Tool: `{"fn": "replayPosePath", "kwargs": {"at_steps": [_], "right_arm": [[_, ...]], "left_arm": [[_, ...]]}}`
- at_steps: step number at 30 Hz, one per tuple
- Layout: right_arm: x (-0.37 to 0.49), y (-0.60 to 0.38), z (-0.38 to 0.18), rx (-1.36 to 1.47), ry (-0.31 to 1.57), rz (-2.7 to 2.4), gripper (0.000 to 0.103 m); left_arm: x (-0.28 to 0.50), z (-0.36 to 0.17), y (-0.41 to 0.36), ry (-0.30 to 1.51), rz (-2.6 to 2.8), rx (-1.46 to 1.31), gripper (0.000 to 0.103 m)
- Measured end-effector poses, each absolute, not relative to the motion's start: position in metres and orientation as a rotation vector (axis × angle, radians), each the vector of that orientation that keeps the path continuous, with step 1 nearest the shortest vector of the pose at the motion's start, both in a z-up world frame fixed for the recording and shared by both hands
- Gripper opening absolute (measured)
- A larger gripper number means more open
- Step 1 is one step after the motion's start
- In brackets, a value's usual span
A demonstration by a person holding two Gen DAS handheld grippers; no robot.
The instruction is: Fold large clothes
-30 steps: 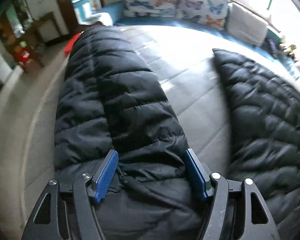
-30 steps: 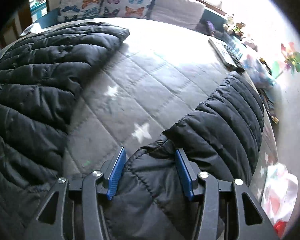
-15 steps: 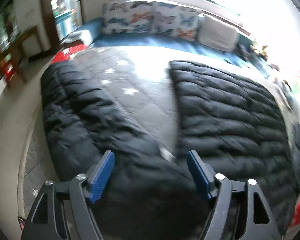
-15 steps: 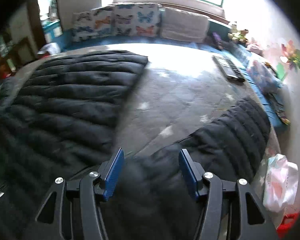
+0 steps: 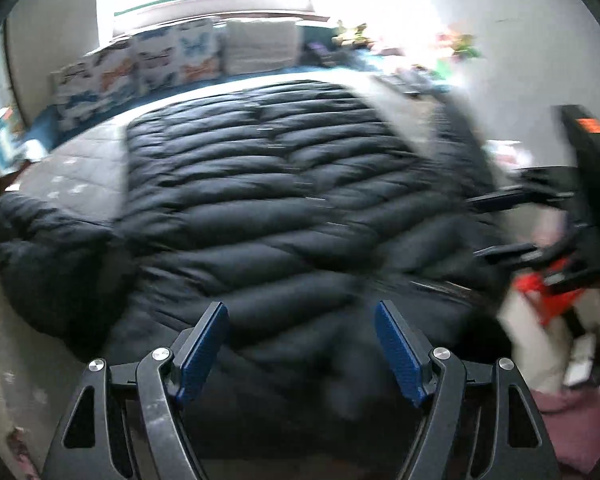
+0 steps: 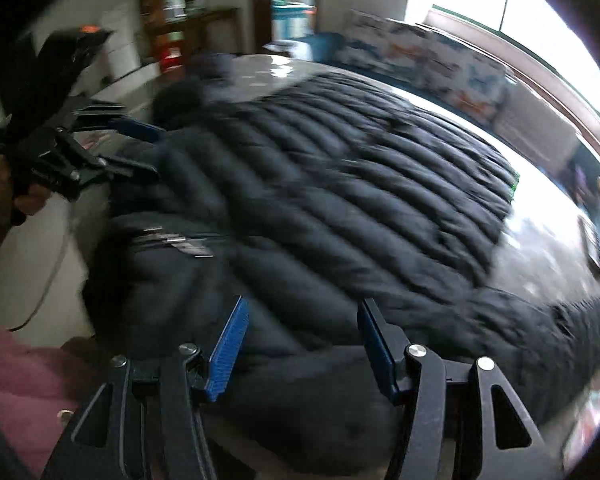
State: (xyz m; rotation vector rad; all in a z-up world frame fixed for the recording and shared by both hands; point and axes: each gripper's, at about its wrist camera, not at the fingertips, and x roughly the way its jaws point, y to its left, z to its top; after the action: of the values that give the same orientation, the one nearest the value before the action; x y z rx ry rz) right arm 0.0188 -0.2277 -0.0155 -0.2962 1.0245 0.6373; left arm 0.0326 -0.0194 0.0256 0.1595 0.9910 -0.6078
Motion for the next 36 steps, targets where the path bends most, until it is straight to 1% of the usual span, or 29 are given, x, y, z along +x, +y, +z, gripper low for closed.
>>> {"fn": "replayPosePath", "kwargs": {"at_steps": [2, 4, 5, 8, 12, 14, 15, 16, 17, 18, 19, 20, 22, 24, 25, 28, 32, 34, 36], "right_arm": [[0.01, -0.213, -0.026, -0.317, 1.047, 0.683, 0.062], [0.006, -0.205, -0.041, -0.339, 1.079, 0.697, 0.062], [0.004, -0.203, -0.047, -0.352, 1.088, 0.691, 0.062], [0.003, -0.207, -0.049, -0.33, 1.093, 0.686, 0.062], [-0.001, -0.21, -0.039, -0.292, 1.084, 0.665, 0.062], [-0.004, -0.21, -0.037, -0.304, 1.08, 0.649, 0.062], [-0.005, -0.211, -0.037, -0.309, 1.08, 0.645, 0.062], [-0.006, -0.21, -0.038, -0.31, 1.08, 0.643, 0.062], [-0.005, -0.208, -0.038, -0.311, 1.08, 0.642, 0.062], [-0.006, -0.208, -0.037, -0.312, 1.076, 0.642, 0.062], [-0.006, -0.208, -0.035, -0.314, 1.07, 0.642, 0.062], [-0.005, -0.208, -0.034, -0.315, 1.065, 0.641, 0.062], [-0.003, -0.209, -0.029, -0.316, 1.05, 0.64, 0.062], [0.002, -0.209, -0.023, -0.313, 1.025, 0.637, 0.062], [0.006, -0.208, -0.02, -0.306, 1.009, 0.633, 0.062], [0.019, -0.205, -0.016, -0.271, 0.981, 0.627, 0.062], [0.03, -0.197, -0.026, -0.214, 0.987, 0.643, 0.062], [0.027, -0.187, -0.04, -0.199, 1.03, 0.696, 0.062], [0.019, -0.176, -0.055, -0.262, 1.057, 0.703, 0.062]], "left_arm": [[0.003, 0.027, -0.032, 0.97, -0.648, 0.198, 0.081], [-0.02, 0.022, -0.044, 0.937, -0.633, 0.258, 0.094], [-0.033, 0.018, -0.052, 0.917, -0.609, 0.298, 0.095], [-0.053, 0.001, -0.062, 0.882, -0.561, 0.375, 0.096], [-0.074, -0.031, -0.081, 0.815, -0.417, 0.554, 0.095], [-0.078, -0.042, -0.079, 0.801, -0.382, 0.581, 0.091], [-0.08, -0.045, -0.077, 0.813, -0.371, 0.575, 0.083], [-0.08, -0.047, -0.072, 0.834, -0.367, 0.556, 0.072], [-0.08, -0.047, -0.067, 0.848, -0.372, 0.53, 0.068], [-0.079, -0.046, -0.062, 0.856, -0.377, 0.504, 0.058], [-0.08, -0.044, -0.057, 0.86, -0.382, 0.48, 0.051], [-0.082, -0.04, -0.051, 0.857, -0.377, 0.462, 0.047], [-0.086, -0.03, -0.042, 0.845, -0.374, 0.447, 0.026], [-0.088, -0.022, -0.034, 0.833, -0.378, 0.411, 0.019], [-0.09, -0.018, -0.03, 0.828, -0.381, 0.395, 0.016], [-0.094, -0.011, -0.021, 0.83, -0.379, 0.37, 0.013], [-0.105, -0.003, -0.013, 0.839, -0.421, 0.359, 0.013], [-0.112, 0.004, -0.011, 0.841, -0.45, 0.35, 0.013], [-0.114, 0.018, -0.005, 0.826, -0.47, 0.337, 0.014]]}}
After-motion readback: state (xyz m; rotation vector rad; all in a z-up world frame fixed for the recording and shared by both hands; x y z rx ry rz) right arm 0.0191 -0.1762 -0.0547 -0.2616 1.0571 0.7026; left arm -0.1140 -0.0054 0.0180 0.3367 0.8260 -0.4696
